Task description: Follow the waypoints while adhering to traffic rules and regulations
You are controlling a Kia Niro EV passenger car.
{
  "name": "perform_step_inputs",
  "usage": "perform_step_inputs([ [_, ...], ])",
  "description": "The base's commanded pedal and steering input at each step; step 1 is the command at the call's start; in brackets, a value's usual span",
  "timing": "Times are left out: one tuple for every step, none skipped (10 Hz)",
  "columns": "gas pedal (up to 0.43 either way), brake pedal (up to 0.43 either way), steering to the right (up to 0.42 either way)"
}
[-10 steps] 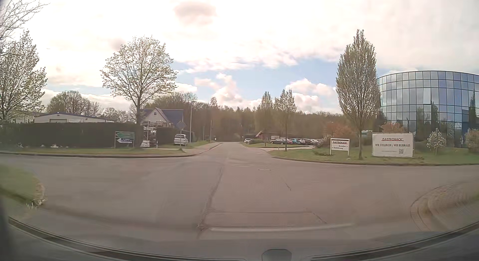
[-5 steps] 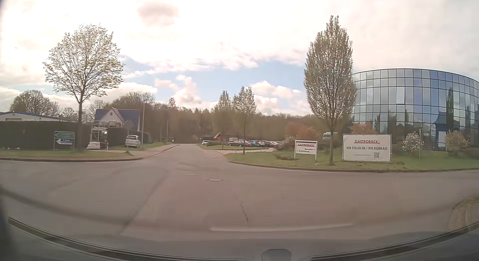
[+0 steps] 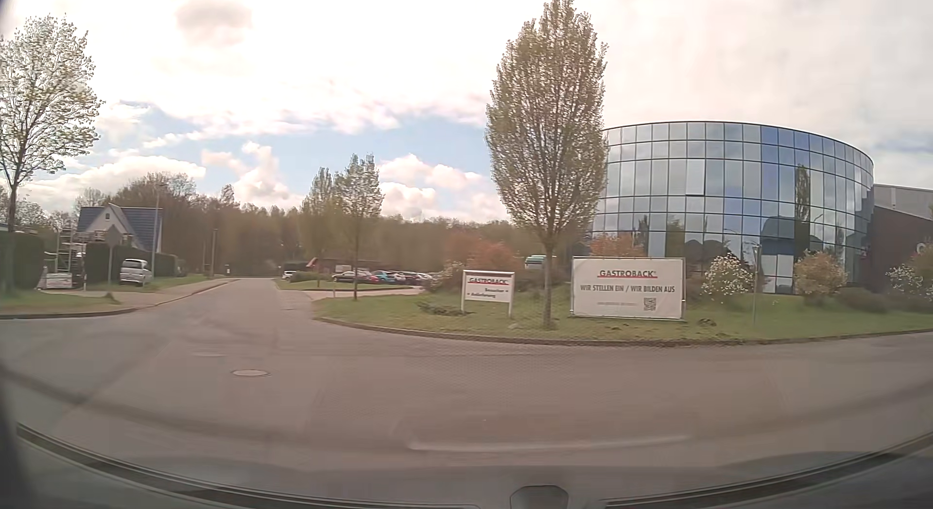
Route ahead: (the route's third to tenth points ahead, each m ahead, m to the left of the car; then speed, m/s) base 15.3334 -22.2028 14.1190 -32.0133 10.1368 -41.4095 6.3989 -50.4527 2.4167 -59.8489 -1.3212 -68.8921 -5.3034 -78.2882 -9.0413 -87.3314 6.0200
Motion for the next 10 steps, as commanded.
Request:
perform_step_inputs([
  [0.169, 0.0, 0.342],
  [0.169, 0.0, 0.359],
  [0.169, 0.0, 0.38],
  [0.169, 0.0, 0.387],
  [0.169, 0.0, 0.386],
  [0.177, 0.0, 0.381],
  [0.177, 0.0, 0.376],
  [0.189, 0.0, 0.373],
  [0.209, 0.0, 0.371],
  [0.209, 0.0, 0.369],
])
